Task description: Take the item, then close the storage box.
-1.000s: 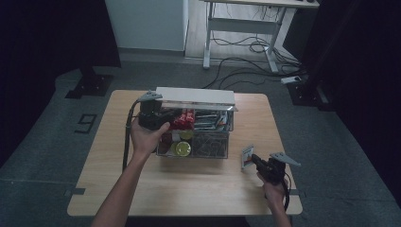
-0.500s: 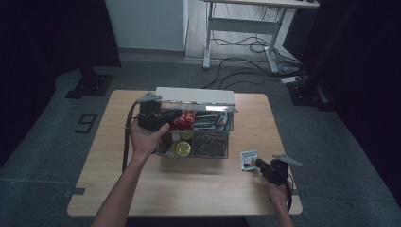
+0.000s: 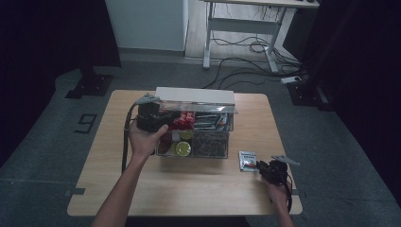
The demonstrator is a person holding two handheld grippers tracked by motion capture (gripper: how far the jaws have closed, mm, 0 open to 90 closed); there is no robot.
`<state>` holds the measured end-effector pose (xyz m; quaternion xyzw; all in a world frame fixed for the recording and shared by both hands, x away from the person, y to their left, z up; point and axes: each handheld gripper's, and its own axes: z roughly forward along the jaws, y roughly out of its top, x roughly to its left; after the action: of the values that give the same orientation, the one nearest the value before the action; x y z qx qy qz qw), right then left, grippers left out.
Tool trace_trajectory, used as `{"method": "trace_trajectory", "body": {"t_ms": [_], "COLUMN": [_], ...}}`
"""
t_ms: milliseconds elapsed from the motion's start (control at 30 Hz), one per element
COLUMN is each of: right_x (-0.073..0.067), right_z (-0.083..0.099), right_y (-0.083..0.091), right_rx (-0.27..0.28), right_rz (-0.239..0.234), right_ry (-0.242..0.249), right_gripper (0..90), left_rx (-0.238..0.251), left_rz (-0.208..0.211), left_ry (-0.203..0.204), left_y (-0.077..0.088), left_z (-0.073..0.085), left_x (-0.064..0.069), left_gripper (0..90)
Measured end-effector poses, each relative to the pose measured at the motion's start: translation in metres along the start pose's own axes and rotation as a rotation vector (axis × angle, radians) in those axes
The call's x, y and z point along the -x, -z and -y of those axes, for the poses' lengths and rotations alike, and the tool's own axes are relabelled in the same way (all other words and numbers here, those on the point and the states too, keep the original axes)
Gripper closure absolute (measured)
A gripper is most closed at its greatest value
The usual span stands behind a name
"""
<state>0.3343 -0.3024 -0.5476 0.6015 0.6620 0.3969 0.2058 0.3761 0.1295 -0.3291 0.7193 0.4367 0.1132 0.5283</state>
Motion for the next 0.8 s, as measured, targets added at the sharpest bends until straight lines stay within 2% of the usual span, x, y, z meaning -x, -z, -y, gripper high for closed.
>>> {"method": "trace_trajectory", "body": {"t_ms": [233,533,800], "right_x": [-0.0046,-0.0033,-0.0035], "right_z": [-0.002,-0.0018,-0.001], "right_y": [0.006,0.008,0.006], "right_rx": [0.047,0.069,0.062], "right_rz": [0.006,-0.008,-0.018], "right_ry": [0.01,-0.013,-0.016], "right_gripper": [64.0,62.9,62.9], "left_rx": [0.001,0.001,-0.008], "left_rz": [0.004,0.01,0.014], "left_ry": [0.004,0.003,0.003], "left_y": [0.001,0.0018,0.004], "left_z": [0.0026,0.0043,0.0087], "left_x": [0.0002,0.0009,0.0004], "left_gripper": [90.0,90.0,90.0]}}
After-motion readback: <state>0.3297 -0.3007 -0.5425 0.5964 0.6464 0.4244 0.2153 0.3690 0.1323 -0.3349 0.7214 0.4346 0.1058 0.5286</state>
